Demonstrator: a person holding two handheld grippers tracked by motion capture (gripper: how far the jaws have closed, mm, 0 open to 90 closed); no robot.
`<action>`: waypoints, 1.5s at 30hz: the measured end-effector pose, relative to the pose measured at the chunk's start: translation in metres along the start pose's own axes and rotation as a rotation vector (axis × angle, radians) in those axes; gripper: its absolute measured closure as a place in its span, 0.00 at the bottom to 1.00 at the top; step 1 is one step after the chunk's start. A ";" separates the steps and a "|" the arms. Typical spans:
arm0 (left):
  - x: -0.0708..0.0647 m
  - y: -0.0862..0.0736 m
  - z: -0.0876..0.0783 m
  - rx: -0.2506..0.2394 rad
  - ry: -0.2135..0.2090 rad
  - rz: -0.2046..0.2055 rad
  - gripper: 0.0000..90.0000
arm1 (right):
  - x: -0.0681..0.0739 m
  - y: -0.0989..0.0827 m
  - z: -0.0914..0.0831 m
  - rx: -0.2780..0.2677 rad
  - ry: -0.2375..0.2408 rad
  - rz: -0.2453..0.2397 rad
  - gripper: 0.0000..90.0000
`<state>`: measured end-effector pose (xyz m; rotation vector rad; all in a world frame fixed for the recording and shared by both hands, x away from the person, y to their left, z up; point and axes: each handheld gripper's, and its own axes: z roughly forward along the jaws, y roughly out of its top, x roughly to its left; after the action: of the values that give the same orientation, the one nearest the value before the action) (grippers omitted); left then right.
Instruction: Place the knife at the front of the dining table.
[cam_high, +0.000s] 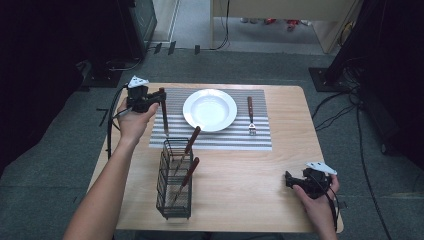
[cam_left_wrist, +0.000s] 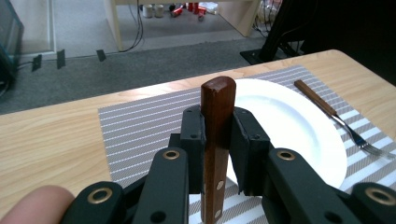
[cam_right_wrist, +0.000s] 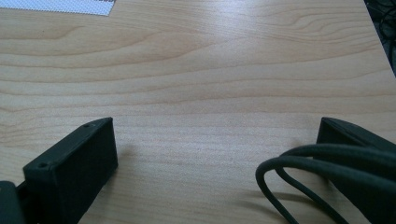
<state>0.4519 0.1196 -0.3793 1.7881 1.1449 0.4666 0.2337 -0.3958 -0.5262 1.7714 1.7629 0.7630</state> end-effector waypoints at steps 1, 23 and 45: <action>0.002 0.001 0.003 -0.001 -0.002 -0.006 0.86 | 0.000 0.000 0.000 0.000 0.000 0.000 0.00; 0.048 -0.008 0.093 0.014 0.016 -0.273 0.91 | 0.000 0.000 0.000 0.000 0.001 0.000 0.00; 0.087 -0.045 0.143 0.081 -0.046 -0.566 0.91 | -0.001 0.000 0.000 0.000 0.000 0.001 0.00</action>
<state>0.5736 0.1285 -0.5026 1.4418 1.5784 0.0423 0.2342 -0.3964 -0.5262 1.7717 1.7624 0.7636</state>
